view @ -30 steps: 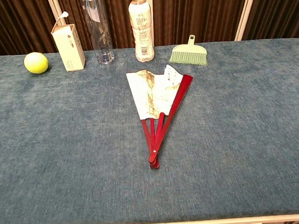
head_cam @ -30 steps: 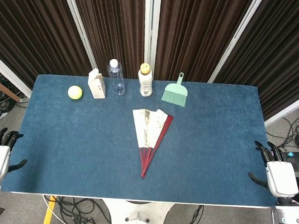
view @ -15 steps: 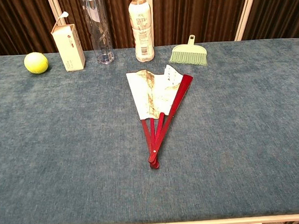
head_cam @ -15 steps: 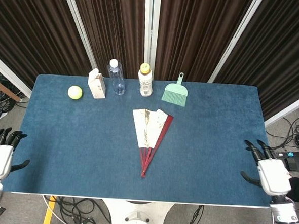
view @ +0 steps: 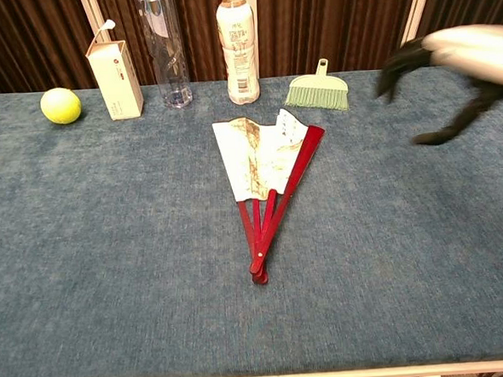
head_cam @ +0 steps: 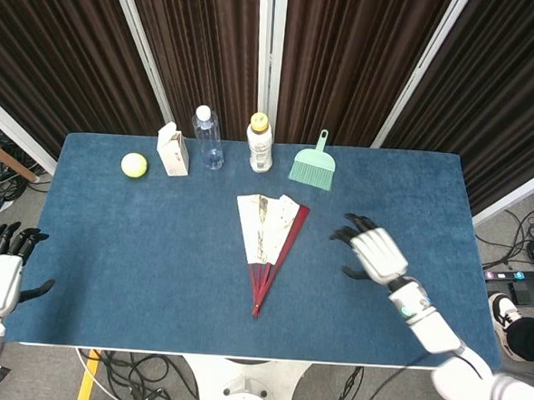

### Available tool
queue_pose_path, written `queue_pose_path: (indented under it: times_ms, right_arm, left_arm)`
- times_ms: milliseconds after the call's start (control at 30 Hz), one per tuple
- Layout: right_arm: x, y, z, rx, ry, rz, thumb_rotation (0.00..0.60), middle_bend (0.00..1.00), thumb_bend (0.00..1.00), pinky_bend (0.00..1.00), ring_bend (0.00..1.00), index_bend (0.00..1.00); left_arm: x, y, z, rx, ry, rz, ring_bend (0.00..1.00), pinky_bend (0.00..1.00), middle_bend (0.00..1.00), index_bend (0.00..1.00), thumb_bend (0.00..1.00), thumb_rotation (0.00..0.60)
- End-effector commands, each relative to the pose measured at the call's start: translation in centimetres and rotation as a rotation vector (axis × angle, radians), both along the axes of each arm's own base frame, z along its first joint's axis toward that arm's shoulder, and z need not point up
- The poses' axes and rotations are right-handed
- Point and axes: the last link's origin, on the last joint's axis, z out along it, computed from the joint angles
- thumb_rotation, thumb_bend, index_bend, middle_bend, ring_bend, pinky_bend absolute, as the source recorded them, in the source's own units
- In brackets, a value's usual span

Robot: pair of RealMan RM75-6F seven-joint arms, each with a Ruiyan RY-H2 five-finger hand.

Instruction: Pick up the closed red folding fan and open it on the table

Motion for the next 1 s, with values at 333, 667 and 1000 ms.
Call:
queue_pose_path:
  times_ms: [333,667,1000]
  right_arm:
    - [5.4,-3.9,-10.6,0.021,0.09,0.088,0.6,0.37,0.07,0.2,0.11,0.48]
    - [5.0,-3.4,-13.6,0.01,0.112,0.083,0.6,0.37,0.08,0.21,0.11,0.48]
    - [4.9,-3.2,-14.9,-0.032,0.096,0.107,0.6,0.4,0.26,0.21,0.15,0.48]
  left_arm:
    - [-0.7,0.0,0.0,0.0,-0.032,0.021,0.08,0.1,0.2,0.25,0.02,0.6]
    - [-1.0,0.0,-0.2,-0.002,-0.054,0.024,0.08,0.1,0.2,0.25,0.02,0.6]
    - [-1.0,0.3,-0.2,-0.005,-0.063,0.013,0.08,0.1,0.2,0.25,0.02,0.6]
